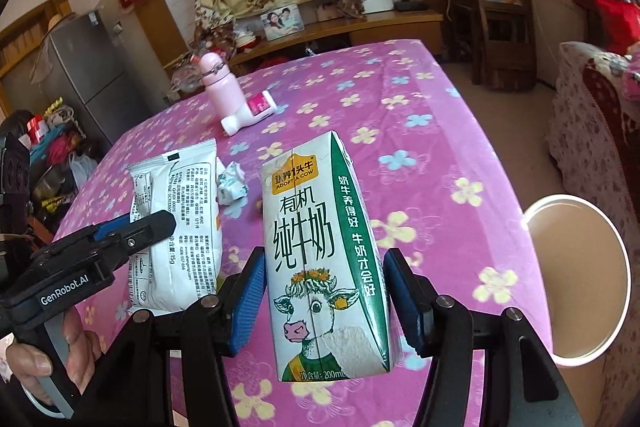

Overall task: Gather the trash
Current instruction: 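Grasp the milk carton with the right gripper while the left gripper grasps the white snack wrapper, then carry the carton and wrapper over the white bucket and open both grippers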

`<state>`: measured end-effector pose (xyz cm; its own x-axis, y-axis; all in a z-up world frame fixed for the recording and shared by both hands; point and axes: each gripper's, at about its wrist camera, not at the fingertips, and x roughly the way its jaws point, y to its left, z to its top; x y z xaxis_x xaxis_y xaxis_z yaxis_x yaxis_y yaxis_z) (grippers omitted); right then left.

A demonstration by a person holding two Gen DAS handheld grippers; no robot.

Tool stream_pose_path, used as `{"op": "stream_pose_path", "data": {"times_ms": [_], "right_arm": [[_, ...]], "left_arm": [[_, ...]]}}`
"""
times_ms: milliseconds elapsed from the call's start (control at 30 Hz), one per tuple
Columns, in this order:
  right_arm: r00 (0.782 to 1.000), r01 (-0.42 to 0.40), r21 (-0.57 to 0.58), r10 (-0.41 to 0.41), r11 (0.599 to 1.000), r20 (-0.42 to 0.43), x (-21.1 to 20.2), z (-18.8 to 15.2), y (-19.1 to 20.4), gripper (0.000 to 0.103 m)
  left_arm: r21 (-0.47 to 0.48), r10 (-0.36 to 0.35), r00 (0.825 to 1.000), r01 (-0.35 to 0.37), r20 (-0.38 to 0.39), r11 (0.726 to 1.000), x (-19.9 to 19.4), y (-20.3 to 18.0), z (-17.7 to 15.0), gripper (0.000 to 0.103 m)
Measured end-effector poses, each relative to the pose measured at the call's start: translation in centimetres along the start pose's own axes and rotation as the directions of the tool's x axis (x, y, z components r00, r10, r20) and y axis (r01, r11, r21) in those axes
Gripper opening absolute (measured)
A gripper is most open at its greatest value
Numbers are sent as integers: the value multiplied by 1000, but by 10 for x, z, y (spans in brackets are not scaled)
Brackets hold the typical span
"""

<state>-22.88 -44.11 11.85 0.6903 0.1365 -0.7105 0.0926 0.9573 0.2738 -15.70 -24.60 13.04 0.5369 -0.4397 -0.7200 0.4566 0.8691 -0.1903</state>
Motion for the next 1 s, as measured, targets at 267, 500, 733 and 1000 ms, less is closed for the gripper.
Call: {"op": "stream_pose_path", "data": {"times_ms": [267,500,733,1000], "right_arm": [[999,44,50,-45,998,26,-22,-6,-36,57],[995,86,103,-91,991,43,-40,-11,-73,57],[988,134,159,-144,978,51,-58,-19,-112,57],[976,198,237,-213,951,41,-77,-32,-165,57]], "left_arm": [[57,-29,1000,29,-6,998,11,-42,3,42],[104,-59,998,60,-19,993,24,-80,5,42],[161,-88,995,92,-36,983,38,-123,7,41],[201,-126,990,136,-61,970,57,-171,10,42]]}}
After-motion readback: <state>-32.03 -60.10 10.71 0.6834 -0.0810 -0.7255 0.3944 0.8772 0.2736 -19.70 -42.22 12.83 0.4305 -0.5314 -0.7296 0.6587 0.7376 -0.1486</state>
